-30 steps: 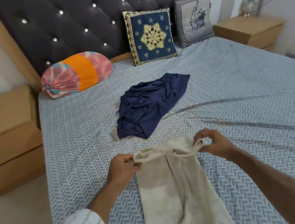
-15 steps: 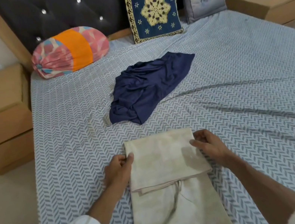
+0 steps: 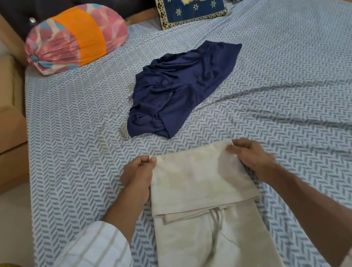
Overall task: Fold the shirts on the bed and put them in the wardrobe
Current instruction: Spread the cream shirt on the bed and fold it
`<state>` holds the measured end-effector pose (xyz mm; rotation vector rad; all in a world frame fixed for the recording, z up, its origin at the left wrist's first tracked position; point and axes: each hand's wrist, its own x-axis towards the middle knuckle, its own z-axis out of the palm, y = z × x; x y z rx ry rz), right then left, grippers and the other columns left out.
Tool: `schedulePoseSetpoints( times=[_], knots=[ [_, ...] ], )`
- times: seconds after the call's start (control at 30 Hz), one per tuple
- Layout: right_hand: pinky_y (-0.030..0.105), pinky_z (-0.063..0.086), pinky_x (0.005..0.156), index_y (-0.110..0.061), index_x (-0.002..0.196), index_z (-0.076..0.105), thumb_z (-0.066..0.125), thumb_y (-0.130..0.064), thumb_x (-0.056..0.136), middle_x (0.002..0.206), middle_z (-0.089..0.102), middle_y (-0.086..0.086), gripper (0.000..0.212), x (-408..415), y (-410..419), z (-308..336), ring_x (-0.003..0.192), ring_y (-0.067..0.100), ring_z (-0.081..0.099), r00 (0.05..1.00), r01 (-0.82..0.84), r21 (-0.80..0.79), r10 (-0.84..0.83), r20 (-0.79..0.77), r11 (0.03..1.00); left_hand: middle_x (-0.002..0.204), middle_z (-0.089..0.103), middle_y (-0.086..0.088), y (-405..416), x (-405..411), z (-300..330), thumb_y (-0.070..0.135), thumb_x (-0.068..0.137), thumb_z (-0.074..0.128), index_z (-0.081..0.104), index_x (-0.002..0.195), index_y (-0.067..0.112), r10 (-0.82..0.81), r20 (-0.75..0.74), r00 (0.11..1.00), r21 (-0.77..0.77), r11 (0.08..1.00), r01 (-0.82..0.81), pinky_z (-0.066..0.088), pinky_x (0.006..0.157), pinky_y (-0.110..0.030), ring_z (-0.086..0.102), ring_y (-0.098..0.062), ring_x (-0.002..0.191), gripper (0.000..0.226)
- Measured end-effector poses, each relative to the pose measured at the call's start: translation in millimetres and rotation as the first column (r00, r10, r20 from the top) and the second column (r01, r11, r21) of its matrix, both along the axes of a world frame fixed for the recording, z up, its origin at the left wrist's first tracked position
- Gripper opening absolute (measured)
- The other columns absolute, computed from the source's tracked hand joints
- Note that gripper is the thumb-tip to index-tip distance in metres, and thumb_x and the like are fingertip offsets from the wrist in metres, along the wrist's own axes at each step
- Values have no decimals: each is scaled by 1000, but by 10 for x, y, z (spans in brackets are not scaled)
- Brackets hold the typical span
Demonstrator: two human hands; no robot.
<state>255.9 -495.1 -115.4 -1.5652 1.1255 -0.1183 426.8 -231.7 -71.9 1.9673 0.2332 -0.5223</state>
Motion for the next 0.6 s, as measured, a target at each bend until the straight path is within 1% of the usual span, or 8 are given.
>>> schedulePoseSetpoints(
  times=[0.03,0.1,0.2,0.27,0.33,0.43,0.5,0.6],
  knots=[
    [52,42,104,-52,98,69,74,-73,48,98,73,-11,54,-7,18,25,111,30,60,999,12,-19,-12,-31,1000,82,75,-2,-7,-6,13,34,76,81,73,76,20,-2,-8,1000,-12,1000,2,60,80,-48,71,-28,81,16],
    [54,40,105,-48,96,70,73,-71,50,94,74,-10,51,-4,49,104,109,30,61,999,1,-38,-3,-42,999,88,76,-1,-18,-15,38,36,70,84,75,80,20,9,-39,999,-42,999,-10,60,82,-44,72,-26,83,21],
    [56,41,105,-35,90,73,72,-66,54,83,76,-7,48,11,65,151,97,28,68,997,-79,-42,79,-17,996,95,73,-6,-26,-2,70,23,77,84,75,97,12,42,-75,996,-97,994,-49,57,85,-35,69,-25,88,25],
    [56,42,104,-37,91,73,71,-68,54,83,76,-9,49,9,62,144,97,26,68,997,-80,-50,80,-16,996,99,73,-10,-13,-1,95,19,80,82,74,103,6,43,-80,996,-117,992,-52,57,87,-38,69,-27,91,28],
    [56,43,104,-41,92,73,72,-68,57,83,76,-11,45,19,74,190,97,26,68,997,-72,-65,71,-24,995,102,74,-10,15,2,100,21,80,82,74,104,6,39,-77,996,-125,991,-48,57,91,-42,70,-28,94,29],
    [57,46,101,-32,83,71,76,-46,68,78,74,-8,21,14,143,286,89,27,70,996,-69,-66,73,58,995,103,74,-8,43,-34,134,22,82,80,74,103,9,18,-37,999,-78,997,-21,57,91,-41,69,-25,94,25],
    [61,40,102,-37,84,61,76,-47,61,75,69,-13,30,-13,164,316,89,25,68,994,-30,-125,43,100,992,103,72,-8,41,-44,148,23,81,80,69,96,14,-8,7,1000,-21,1000,9,57,89,-43,68,-25,93,22],
    [53,34,103,-39,96,50,73,-47,73,76,60,-15,32,17,184,387,86,17,60,997,-71,-317,78,11,946,103,69,-2,76,21,184,44,61,88,61,91,24,-103,16,995,52,993,102,52,95,-47,65,-25,97,45]
  ],
)
